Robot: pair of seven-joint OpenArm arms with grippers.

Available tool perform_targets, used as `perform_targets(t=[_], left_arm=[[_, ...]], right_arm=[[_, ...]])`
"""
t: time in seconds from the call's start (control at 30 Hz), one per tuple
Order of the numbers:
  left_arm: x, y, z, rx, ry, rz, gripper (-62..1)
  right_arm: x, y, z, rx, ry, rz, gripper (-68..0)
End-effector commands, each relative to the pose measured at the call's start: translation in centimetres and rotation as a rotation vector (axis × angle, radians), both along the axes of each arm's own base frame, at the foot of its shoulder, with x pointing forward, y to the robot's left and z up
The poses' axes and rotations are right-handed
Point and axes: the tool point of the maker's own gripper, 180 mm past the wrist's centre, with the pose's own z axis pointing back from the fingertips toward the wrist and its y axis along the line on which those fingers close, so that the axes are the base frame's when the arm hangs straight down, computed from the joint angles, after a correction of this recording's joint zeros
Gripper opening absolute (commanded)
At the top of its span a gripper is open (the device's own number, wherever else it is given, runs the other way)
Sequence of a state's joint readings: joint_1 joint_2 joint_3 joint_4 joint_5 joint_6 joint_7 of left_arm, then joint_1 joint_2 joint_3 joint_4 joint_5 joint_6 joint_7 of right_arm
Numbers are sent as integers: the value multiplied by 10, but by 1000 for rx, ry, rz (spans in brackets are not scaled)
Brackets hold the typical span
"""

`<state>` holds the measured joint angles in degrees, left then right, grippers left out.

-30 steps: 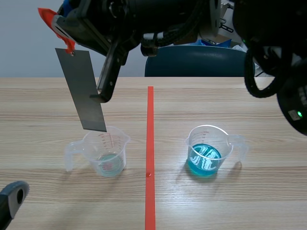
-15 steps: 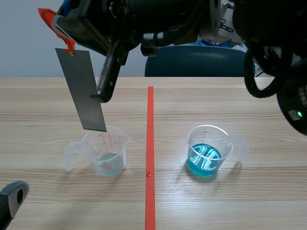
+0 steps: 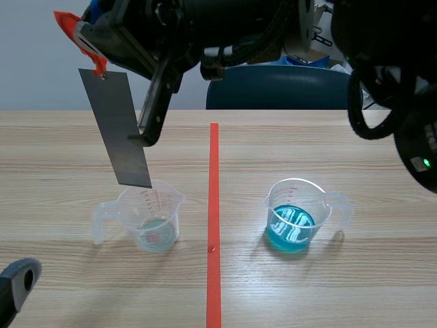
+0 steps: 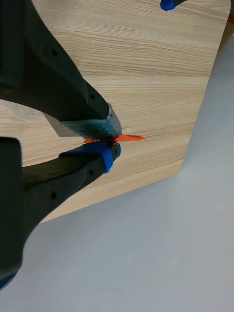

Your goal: Do the redox reaction experiment

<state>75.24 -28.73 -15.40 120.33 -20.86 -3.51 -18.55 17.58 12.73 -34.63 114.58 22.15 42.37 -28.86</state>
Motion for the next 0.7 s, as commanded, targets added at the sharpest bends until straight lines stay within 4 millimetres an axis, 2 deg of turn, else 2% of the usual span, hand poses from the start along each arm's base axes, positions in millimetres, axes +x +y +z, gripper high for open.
perform_targets(t=[0.0, 0.33, 0.67], left_arm=[[2, -3, 7, -23, -24, 2, 14], [2, -3, 7, -23, -24, 2, 14], [2, -3, 7, -23, -24, 2, 14]], right_arm=[[1, 1, 8, 9, -26, 11, -667], [3, 1, 6, 17, -20, 13, -667], [18, 2, -15, 12, -2, -1, -667]])
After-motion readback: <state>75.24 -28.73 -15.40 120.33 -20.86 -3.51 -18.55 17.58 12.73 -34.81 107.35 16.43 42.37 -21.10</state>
